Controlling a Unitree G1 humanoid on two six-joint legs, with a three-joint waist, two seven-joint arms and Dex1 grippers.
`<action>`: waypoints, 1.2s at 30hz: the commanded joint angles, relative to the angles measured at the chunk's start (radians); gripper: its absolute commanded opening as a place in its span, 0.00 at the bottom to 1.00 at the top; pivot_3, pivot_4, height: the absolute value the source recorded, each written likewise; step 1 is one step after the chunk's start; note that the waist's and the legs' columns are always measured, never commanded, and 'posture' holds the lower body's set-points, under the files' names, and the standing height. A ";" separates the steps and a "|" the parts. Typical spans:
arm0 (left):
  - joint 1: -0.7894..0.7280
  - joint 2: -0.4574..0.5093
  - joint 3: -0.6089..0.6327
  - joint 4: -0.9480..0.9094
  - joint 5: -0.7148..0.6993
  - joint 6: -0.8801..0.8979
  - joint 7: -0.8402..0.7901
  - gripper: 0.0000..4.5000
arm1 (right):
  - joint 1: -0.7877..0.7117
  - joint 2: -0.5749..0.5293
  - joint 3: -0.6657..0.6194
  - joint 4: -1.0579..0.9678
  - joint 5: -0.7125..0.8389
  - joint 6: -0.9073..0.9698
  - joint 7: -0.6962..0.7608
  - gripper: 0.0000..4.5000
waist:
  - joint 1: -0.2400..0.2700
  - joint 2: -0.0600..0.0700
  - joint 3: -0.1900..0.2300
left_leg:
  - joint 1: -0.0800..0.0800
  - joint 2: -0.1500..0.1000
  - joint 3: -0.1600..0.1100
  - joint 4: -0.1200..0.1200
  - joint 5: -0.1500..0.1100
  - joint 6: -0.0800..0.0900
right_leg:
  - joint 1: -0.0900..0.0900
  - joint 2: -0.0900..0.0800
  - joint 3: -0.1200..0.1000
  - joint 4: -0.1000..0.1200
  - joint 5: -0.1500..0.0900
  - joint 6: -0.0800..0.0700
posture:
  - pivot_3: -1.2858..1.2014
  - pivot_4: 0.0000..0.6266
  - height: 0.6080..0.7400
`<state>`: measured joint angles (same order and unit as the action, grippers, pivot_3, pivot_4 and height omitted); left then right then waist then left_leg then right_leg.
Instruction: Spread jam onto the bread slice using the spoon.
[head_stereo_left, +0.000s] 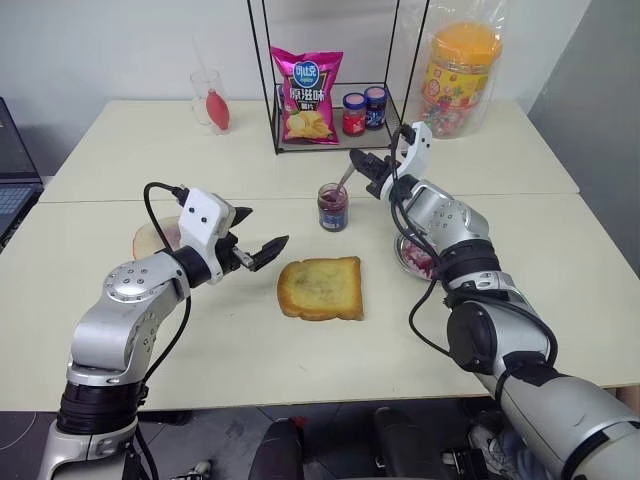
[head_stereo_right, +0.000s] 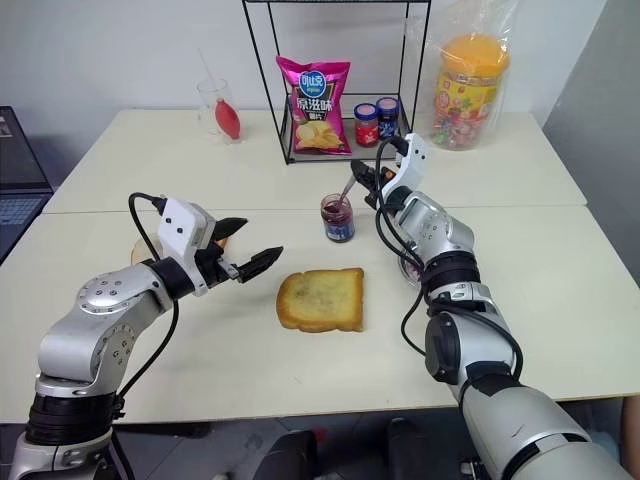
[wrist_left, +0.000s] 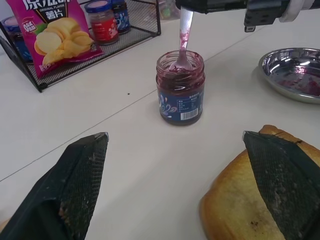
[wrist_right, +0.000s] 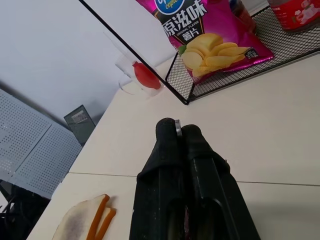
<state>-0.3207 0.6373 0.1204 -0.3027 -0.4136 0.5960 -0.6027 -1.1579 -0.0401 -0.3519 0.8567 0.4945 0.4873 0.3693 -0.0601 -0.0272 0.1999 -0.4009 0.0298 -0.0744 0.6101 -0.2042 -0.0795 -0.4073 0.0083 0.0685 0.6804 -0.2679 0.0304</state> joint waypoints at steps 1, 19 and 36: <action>-0.019 0.001 0.004 -0.010 0.010 -0.030 -0.007 1.00 | -0.034 -0.004 -0.001 -0.059 0.017 -0.012 0.002 0.02 | 0.000 0.000 0.000 | 0.000 0.000 0.000 0.000 0.000 0.000 | 0.000 0.000 0.000 0.000 0.000 0.000 | 0.52 0.24 1.00; -0.049 -0.010 -0.030 0.007 0.025 -0.045 -0.012 1.00 | -0.028 -0.025 -0.054 -0.078 0.075 0.007 -0.049 0.02 | 0.000 0.000 0.000 | 0.000 0.000 0.000 0.000 0.000 0.000 | 0.000 0.000 0.000 0.000 0.000 0.000 | 0.52 0.24 1.00; -0.045 -0.013 -0.035 0.022 0.035 -0.061 -0.027 1.00 | -0.008 -0.020 -0.056 -0.101 0.098 0.059 -0.062 0.02 | 0.000 0.000 0.000 | 0.000 0.000 0.000 0.000 0.000 0.000 | 0.000 0.000 0.000 0.000 0.000 0.000 | 0.52 0.24 1.00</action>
<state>-0.3541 0.6261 0.0806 -0.2677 -0.3858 0.5593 -0.6237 -1.1536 -0.0576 -0.4092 0.8099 0.5757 0.5531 0.2982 -0.0597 -0.0272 0.1999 -0.4010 0.0298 -0.0744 0.6097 -0.2042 -0.0794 -0.4075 0.0083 0.0686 0.6802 -0.2680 0.0305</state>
